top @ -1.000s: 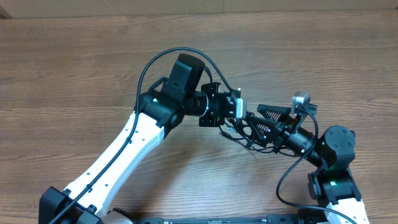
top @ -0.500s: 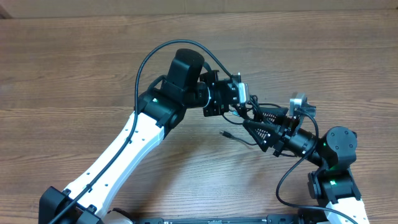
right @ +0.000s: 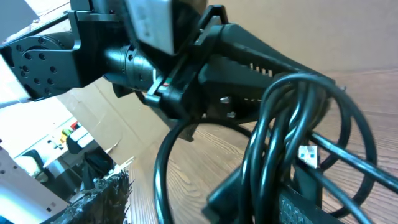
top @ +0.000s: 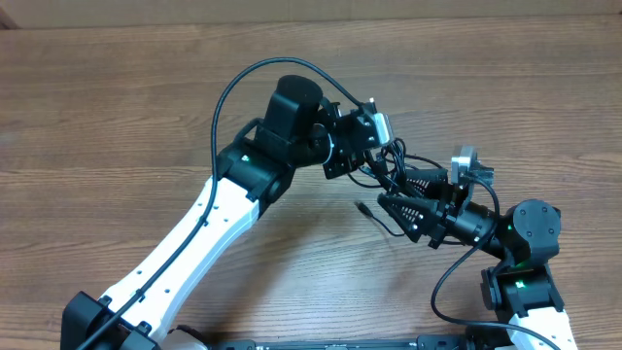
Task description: Untangle cables
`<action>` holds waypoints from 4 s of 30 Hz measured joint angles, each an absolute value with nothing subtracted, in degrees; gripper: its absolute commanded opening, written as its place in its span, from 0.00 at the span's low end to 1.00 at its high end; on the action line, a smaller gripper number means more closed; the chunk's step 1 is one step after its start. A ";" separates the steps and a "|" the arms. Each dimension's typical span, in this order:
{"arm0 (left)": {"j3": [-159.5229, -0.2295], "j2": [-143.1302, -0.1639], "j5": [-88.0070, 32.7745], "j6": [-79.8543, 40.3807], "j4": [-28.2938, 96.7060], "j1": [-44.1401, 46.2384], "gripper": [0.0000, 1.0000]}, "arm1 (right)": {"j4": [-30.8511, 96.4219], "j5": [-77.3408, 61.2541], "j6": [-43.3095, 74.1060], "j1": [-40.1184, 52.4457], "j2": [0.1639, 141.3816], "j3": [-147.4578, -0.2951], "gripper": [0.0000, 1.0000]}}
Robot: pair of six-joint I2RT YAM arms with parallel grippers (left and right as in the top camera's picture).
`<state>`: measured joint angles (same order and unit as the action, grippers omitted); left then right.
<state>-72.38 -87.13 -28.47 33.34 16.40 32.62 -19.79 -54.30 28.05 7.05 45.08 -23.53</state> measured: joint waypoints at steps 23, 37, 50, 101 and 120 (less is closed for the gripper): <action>-72.38 -87.13 -23.20 27.75 17.30 33.08 0.04 | -19.99 -56.29 28.53 6.79 45.28 -23.53 0.57; -72.38 -87.15 -24.45 27.77 15.81 39.07 0.04 | -20.08 -58.74 28.95 6.85 45.15 -23.53 0.57; -72.38 -87.15 -24.34 27.75 17.72 39.40 0.04 | -15.81 -53.65 28.95 6.90 45.10 -23.53 0.57; -72.79 -87.24 -22.31 29.08 20.82 38.59 0.04 | -18.17 -36.75 25.45 7.09 45.04 -23.53 0.58; -71.72 -87.39 -25.98 24.91 10.57 38.50 0.04 | -14.35 -40.62 25.02 6.37 45.04 -24.64 0.58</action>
<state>-71.72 -87.39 -25.98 24.91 10.57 38.50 -14.35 -40.62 25.02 6.37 45.04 -24.64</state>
